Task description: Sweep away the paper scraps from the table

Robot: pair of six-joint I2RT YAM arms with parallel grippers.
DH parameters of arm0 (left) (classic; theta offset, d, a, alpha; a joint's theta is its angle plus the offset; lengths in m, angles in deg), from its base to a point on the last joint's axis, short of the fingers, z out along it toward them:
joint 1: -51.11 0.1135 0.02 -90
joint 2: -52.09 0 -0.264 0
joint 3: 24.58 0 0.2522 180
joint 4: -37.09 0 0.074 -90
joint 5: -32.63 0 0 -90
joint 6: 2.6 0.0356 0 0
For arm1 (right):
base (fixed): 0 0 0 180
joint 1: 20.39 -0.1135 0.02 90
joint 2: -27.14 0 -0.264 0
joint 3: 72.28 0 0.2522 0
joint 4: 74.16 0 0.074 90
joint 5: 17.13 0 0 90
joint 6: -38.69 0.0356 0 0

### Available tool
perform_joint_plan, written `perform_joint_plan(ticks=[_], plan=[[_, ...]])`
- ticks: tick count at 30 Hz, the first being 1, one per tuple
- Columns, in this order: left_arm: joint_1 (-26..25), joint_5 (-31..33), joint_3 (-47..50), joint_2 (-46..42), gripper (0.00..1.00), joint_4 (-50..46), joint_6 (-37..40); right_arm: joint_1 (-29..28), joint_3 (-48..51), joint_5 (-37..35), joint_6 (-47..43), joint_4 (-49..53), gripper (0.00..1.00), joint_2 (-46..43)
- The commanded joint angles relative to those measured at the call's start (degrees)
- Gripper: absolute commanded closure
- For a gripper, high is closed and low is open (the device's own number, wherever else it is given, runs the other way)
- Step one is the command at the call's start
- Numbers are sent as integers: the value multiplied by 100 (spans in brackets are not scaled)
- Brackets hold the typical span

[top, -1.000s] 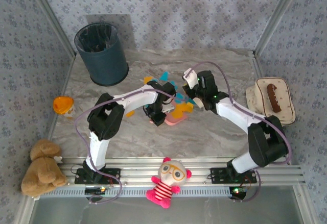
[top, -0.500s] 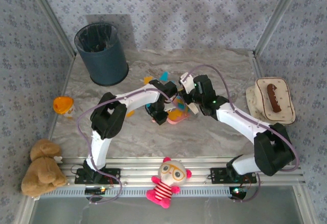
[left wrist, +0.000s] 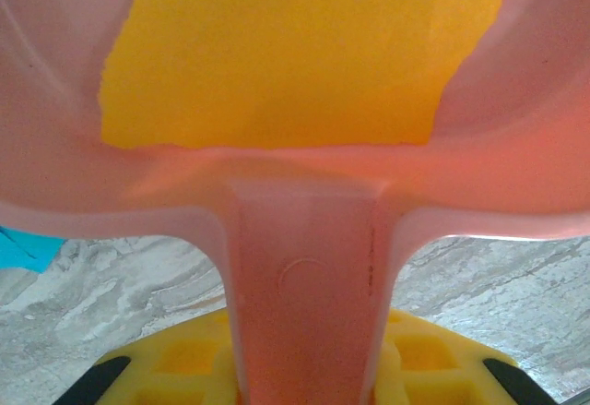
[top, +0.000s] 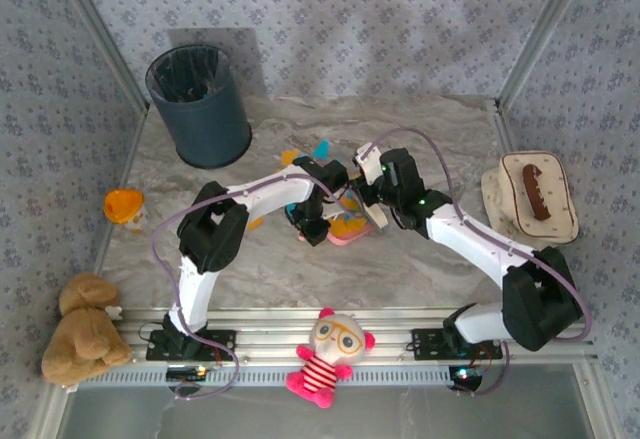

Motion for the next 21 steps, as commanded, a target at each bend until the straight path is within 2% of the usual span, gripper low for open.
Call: perform_joint_plan(ticks=[1, 12, 17, 21], plan=[[-80, -59, 85, -165, 100, -9, 60, -131, -45, 401, 302, -339, 100, -411], [-84, 97, 542, -724, 100, 242, 99, 107, 106, -110, 588, -399, 100, -808], [-77, 127, 761, -947, 100, 364, 103, 290, 99, -589, 669, -371, 100, -714], [-78, 143, 960, -1135, 100, 458, 93, 487, 47, -609, 709, -422, 100, -548]])
